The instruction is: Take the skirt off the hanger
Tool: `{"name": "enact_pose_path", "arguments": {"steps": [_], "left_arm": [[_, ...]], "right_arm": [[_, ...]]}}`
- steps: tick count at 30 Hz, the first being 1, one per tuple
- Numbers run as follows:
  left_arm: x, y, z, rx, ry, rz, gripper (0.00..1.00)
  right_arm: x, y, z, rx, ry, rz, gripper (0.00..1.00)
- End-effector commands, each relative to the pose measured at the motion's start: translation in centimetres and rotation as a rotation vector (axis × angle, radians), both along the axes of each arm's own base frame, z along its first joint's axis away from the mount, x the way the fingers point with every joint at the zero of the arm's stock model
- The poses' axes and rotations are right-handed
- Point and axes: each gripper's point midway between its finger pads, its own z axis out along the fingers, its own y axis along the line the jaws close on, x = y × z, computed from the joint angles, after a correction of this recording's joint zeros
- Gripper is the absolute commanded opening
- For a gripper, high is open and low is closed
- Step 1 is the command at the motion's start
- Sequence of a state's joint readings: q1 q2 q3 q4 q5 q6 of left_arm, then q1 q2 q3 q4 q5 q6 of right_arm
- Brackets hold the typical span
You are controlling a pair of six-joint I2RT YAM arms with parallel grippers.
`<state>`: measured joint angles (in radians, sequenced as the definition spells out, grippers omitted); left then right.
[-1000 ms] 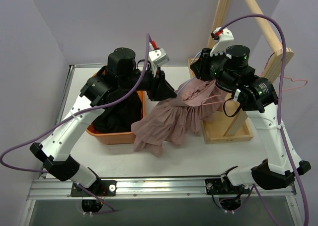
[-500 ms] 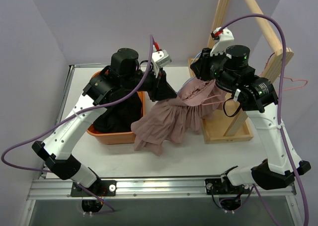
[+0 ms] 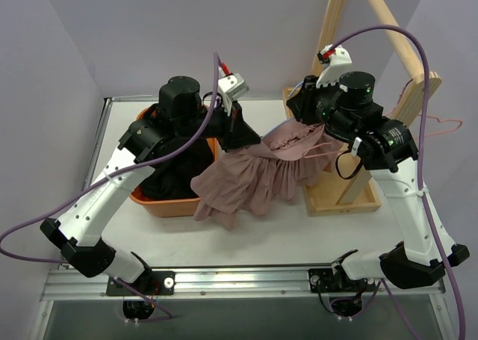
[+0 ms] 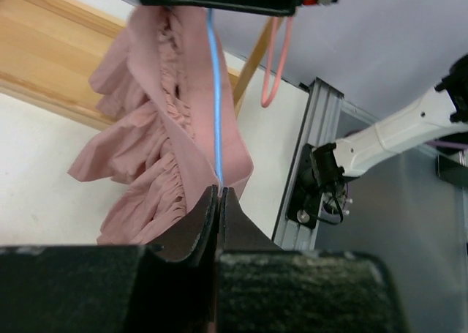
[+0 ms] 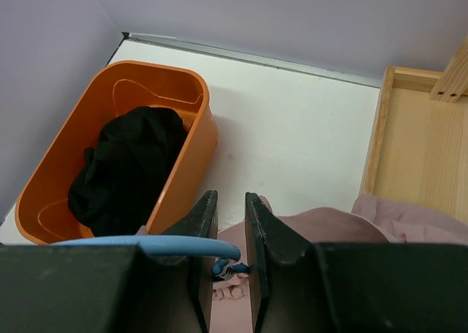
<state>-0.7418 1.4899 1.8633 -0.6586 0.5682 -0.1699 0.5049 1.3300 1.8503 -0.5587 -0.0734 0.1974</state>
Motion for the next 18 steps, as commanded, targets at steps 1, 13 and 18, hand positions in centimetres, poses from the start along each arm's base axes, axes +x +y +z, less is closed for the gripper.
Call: {"name": "enact_pose_path", "arguments": {"steps": [1, 13, 18], "left_arm": [[1.9, 3.3, 3.8, -0.124, -0.048, 0.161, 0.02], [2.1, 10.1, 3.0, -0.092, -0.059, 0.338, 0.02], [-1.4, 9.9, 5.0, -0.173, -0.113, 0.205, 0.02]], "right_arm": [[-0.5, -1.5, 2.7, 0.028, -0.103, -0.049, 0.00], [0.1, -5.9, 4.5, 0.033, -0.182, -0.289, 0.00], [1.8, -6.1, 3.7, 0.005, -0.134, -0.356, 0.00]]}}
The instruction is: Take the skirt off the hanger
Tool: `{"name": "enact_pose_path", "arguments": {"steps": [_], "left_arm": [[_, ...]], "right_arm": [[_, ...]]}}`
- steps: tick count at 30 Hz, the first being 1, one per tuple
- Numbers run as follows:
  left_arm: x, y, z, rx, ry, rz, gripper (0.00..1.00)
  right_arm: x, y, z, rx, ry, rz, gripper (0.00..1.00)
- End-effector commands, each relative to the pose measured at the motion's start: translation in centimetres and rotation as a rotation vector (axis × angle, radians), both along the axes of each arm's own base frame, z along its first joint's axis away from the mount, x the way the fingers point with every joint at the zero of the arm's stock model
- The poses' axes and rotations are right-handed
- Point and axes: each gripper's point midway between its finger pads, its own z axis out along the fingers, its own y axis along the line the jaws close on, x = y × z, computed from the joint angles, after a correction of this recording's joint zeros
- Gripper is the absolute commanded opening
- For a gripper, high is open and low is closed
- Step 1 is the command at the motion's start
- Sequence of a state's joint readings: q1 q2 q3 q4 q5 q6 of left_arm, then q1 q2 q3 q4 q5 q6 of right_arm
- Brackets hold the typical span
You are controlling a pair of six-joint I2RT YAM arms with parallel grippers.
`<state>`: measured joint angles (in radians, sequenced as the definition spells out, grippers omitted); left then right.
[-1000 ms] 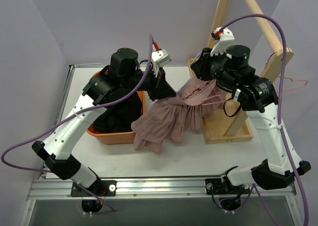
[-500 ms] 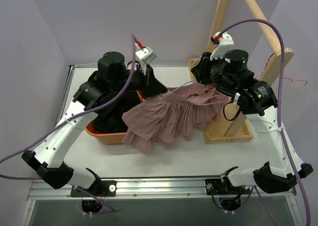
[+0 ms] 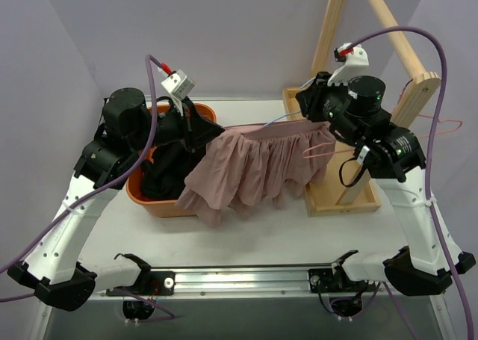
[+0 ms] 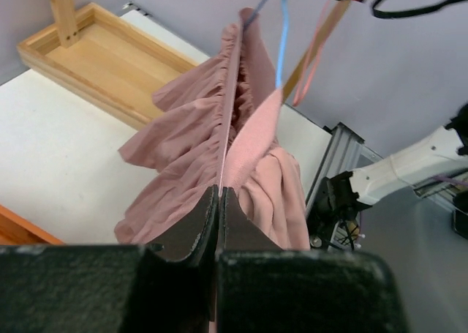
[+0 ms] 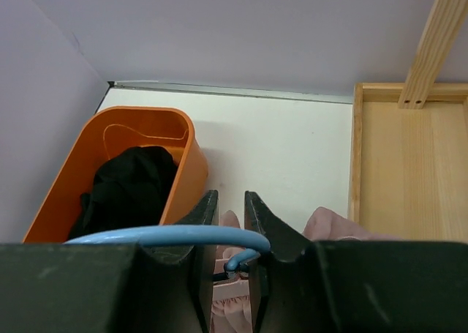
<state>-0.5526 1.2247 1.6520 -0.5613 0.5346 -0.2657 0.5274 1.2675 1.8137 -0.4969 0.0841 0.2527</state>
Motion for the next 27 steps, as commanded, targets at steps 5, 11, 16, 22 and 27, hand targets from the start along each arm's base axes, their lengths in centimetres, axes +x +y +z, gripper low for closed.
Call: {"name": "enact_pose_path", "arguments": {"steps": [5, 11, 16, 22, 27], "left_arm": [[-7.1, 1.5, 6.8, -0.186, -0.194, -0.203, 0.02], [-7.9, 0.5, 7.9, -0.235, -0.185, -0.293, 0.02], [-7.3, -0.3, 7.4, -0.250, -0.126, -0.320, 0.02], [-8.7, -3.1, 6.5, -0.252, -0.049, -0.466, 0.02], [-10.0, -4.1, 5.6, -0.196, -0.041, -0.471, 0.02]], "right_arm": [[4.7, -1.9, -1.3, -0.110, 0.009, -0.170, 0.00], [5.5, 0.7, -2.7, -0.099, 0.027, -0.069, 0.00], [5.5, 1.2, -3.2, -0.100, 0.040, -0.041, 0.00], [6.5, 2.8, -4.6, -0.126, 0.077, 0.007, 0.00], [7.5, 2.1, -4.6, -0.133, 0.066, -0.042, 0.00]]}}
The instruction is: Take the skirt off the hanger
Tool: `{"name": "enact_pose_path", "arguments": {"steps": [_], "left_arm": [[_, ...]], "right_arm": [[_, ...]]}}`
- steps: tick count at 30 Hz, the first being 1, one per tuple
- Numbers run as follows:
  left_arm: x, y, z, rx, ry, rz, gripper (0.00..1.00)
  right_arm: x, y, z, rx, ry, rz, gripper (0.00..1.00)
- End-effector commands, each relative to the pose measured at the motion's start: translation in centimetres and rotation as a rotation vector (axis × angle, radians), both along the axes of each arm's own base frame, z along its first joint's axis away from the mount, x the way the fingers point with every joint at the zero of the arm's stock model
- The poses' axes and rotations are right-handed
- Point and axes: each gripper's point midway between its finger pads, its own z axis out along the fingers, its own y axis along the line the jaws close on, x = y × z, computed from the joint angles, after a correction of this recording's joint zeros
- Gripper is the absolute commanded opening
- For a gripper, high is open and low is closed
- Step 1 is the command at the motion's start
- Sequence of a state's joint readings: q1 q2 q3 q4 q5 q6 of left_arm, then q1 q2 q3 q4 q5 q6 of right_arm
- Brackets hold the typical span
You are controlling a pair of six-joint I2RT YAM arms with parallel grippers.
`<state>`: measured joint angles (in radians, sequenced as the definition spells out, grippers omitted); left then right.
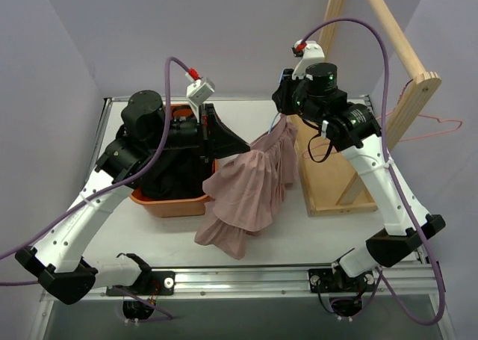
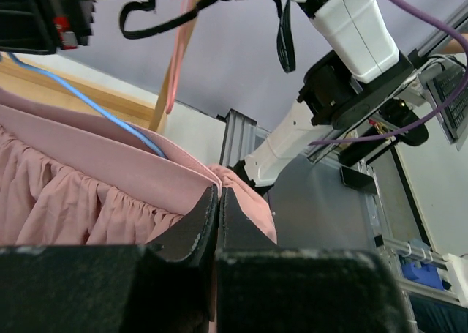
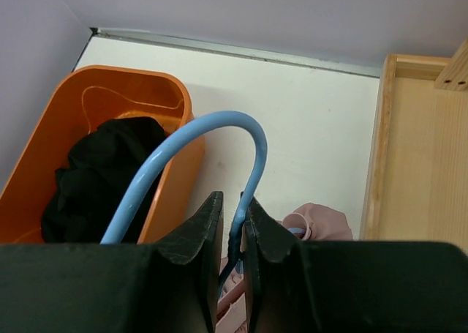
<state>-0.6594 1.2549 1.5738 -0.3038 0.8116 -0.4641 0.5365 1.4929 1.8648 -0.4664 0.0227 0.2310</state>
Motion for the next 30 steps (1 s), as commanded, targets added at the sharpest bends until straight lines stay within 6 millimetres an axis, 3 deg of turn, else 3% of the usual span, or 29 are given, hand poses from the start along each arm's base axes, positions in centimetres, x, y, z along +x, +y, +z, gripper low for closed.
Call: {"name": "enact_pose_path", "arguments": {"steps": [1, 3, 7, 9, 13, 16, 17, 21, 22, 26, 29, 30], "left_arm": [[-4.5, 1.4, 3.9, -0.064, -0.108, -0.096, 0.02], [-5.0, 1.6, 3.0, -0.043, -0.086, -0.094, 0.02], [-6.6, 3.9, 2.2, 0.004, -0.083, -0.044, 0.02], [-7.7, 4.2, 3.1, -0.034, -0.050, -0.063, 0.02], [-10.2, 3.5, 7.7, -0.184, -0.107, -0.141, 0.02], [-10.7, 1.9, 9.0, -0.211, -0.105, -0.184, 0.02], [-12.1, 1.3, 9.3, -0.216, -0.113, -0.231, 0.02], [-14.1, 0.2, 10.3, -0.225, -0.150, -0.272, 0.02], [-13.8, -0.4, 10.0, -0.212, -0.144, -0.271, 0.02], [-12.8, -1.8, 9.1, -0.173, -0.140, -0.252, 0.02], [-11.4, -1.8, 6.3, -0.067, -0.126, -0.176, 0.02], [-11.0, -2.0, 4.4, -0.014, -0.096, -0.154, 0.02]], "right_arm": [[2.2, -3.1, 1.7, -0.053, -0.073, -0.123, 0.00], [2.8, -3.7, 1.5, -0.078, -0.065, -0.154, 0.00], [3.7, -6.1, 3.1, -0.068, -0.092, -0.219, 0.00], [4.7, -6.9, 2.2, -0.093, -0.063, -0.233, 0.00], [5.6, -6.4, 0.5, -0.107, -0.037, -0.227, 0.00], [6.4, -6.2, -1.1, -0.110, -0.013, -0.241, 0.00], [6.7, -6.1, -2.0, -0.121, 0.003, -0.249, 0.00], [7.4, -6.0, -4.2, -0.184, 0.038, -0.267, 0.00], [6.9, -4.8, -4.4, -0.205, 0.027, -0.237, 0.00], [6.2, -3.4, -4.5, -0.202, 0.014, -0.228, 0.00], [5.9, -4.3, -3.1, -0.184, 0.001, -0.258, 0.00], [5.8, -4.6, -2.5, -0.176, -0.004, -0.268, 0.00]]}}
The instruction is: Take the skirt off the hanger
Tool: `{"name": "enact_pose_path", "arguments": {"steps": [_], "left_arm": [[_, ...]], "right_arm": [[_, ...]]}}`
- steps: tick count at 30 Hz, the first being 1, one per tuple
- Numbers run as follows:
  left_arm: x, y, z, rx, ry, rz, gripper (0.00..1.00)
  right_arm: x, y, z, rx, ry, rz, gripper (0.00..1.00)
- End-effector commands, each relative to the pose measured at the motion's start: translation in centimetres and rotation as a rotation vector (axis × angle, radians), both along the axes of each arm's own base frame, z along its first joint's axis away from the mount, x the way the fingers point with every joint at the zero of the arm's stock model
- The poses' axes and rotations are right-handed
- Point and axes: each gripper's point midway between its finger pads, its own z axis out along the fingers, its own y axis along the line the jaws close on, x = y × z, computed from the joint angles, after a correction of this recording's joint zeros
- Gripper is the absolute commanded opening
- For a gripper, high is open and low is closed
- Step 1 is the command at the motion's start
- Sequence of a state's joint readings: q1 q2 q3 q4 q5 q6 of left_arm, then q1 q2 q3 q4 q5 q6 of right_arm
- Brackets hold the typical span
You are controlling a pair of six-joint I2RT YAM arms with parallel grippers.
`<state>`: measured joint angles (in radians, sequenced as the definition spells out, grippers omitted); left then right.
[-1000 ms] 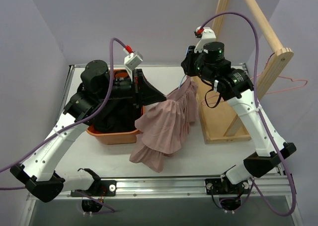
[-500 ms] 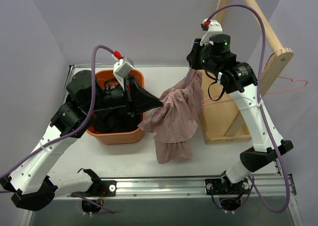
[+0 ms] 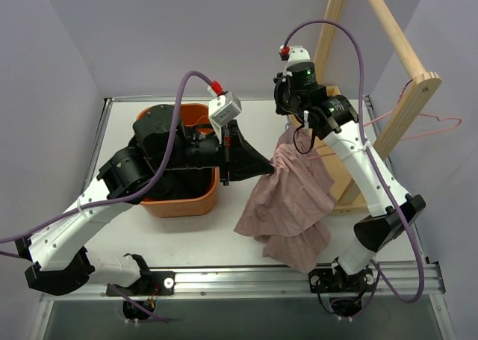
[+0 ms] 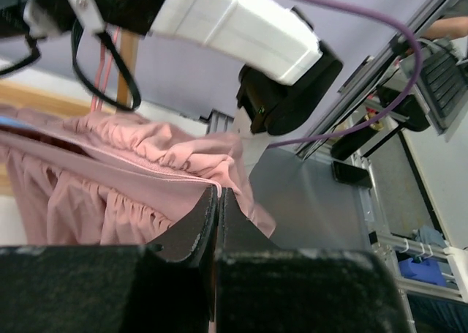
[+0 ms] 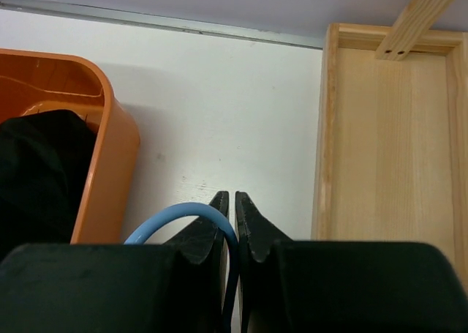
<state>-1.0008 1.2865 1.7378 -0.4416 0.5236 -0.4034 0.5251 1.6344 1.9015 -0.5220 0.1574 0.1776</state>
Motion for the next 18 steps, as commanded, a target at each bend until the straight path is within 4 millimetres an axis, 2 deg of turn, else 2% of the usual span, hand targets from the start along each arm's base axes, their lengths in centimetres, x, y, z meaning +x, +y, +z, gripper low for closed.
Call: {"name": "enact_pose_path", "arguments": {"steps": [1, 3, 4, 6, 7, 8, 9, 10, 12, 14, 15, 16, 17, 18], "left_arm": [[-4.0, 2.9, 1.1, -0.010, -0.042, -0.084, 0.02], [-4.1, 3.1, -0.6, 0.019, -0.019, -0.077, 0.02], [-4.4, 3.3, -2.7, 0.047, 0.020, -0.083, 0.02], [-5.1, 4.0, -3.8, 0.034, 0.041, -0.091, 0.02], [-4.9, 3.8, -6.4, 0.083, 0.087, -0.079, 0.02], [-4.9, 3.9, -7.3, 0.098, 0.104, -0.074, 0.02], [-5.0, 3.9, -7.9, 0.099, 0.114, -0.075, 0.02], [-5.2, 3.8, -9.5, 0.120, 0.151, -0.077, 0.02], [-5.7, 3.1, -9.9, 0.102, 0.164, -0.114, 0.02], [-7.7, 2.0, -9.8, 0.093, 0.173, -0.199, 0.02], [-8.2, 0.9, -9.9, 0.096, 0.167, -0.224, 0.02], [-8.6, 0.2, -9.6, 0.096, 0.139, -0.228, 0.02], [-9.1, -0.2, -7.8, 0.069, 0.104, -0.239, 0.02], [-10.2, -1.3, -8.1, 0.098, 0.097, -0.265, 0.02]], "right_arm": [[1.9, -3.5, 4.9, 0.005, -0.143, -0.152, 0.00], [1.7, -4.0, 6.0, 0.007, -0.148, -0.165, 0.00], [1.6, -4.1, 6.7, 0.012, -0.156, -0.170, 0.00], [1.6, -4.6, 8.8, 0.036, -0.180, -0.175, 0.00], [1.5, -4.8, 9.3, 0.044, -0.188, -0.174, 0.00], [1.4, -5.0, 10.5, 0.060, -0.207, -0.176, 0.00], [1.4, -5.6, 10.9, 0.067, -0.212, -0.186, 0.00], [1.3, -5.6, 11.1, 0.083, -0.209, -0.182, 0.00], [1.3, -5.9, 11.6, 0.100, -0.217, -0.187, 0.00], [1.6, -6.2, 11.1, 0.097, -0.202, -0.210, 0.00], [1.7, -6.5, 10.7, 0.088, -0.194, -0.227, 0.00], [1.9, -6.9, 10.4, 0.083, -0.190, -0.256, 0.00], [1.9, -6.9, 10.2, 0.082, -0.189, -0.257, 0.00], [2.1, -6.7, 9.1, 0.069, -0.168, -0.252, 0.00]]}}
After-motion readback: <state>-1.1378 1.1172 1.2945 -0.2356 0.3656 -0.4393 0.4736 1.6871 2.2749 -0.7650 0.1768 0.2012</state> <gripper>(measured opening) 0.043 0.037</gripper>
